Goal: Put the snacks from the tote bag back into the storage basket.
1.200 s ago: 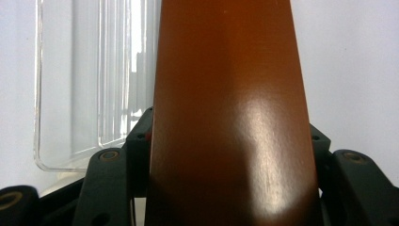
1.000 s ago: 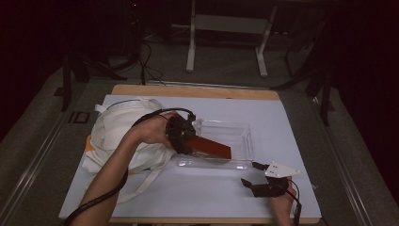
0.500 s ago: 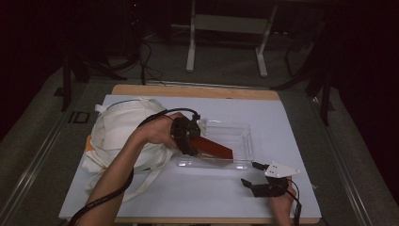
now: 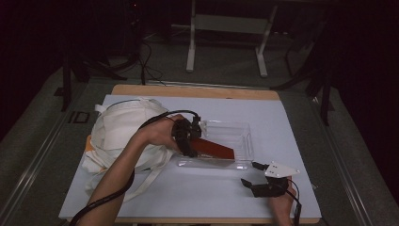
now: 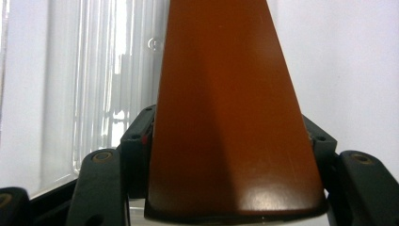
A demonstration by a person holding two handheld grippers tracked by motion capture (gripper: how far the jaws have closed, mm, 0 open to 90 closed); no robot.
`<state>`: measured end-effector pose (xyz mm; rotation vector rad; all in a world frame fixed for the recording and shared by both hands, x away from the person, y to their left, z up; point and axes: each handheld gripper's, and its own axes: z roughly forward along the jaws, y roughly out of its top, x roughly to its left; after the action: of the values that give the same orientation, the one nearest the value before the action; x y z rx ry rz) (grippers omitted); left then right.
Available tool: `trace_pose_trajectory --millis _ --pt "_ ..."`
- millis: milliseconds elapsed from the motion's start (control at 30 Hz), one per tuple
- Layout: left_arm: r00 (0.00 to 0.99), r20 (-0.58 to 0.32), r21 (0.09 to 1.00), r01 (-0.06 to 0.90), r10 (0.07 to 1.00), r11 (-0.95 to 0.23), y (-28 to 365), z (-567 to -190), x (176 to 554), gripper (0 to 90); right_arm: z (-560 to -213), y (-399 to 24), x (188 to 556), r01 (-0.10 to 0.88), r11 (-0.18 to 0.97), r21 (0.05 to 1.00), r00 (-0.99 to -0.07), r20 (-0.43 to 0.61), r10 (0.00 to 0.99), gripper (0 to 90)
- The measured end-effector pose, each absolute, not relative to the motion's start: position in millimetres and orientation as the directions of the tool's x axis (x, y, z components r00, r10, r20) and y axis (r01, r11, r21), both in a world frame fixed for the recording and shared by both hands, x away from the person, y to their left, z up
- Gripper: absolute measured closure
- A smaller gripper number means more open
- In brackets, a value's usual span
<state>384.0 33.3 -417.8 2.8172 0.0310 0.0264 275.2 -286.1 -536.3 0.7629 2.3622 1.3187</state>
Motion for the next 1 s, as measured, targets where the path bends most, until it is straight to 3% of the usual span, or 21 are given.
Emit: trace_pose_trajectory --millis 567,1000 --pt "0.998 -0.037 0.266 0.066 0.058 -0.962 30.6 -425.4 385.3 28.9 -536.3 -285.9 275.4 0.293 0.433 0.853 -0.805 -0.025 0.593 20.4" --pt "0.997 -0.036 0.319 0.082 0.074 -0.944 39.9 -411.4 386.1 28.3 -536.3 -285.9 275.3 0.292 0.432 0.853 -0.804 -0.025 0.594 20.5"
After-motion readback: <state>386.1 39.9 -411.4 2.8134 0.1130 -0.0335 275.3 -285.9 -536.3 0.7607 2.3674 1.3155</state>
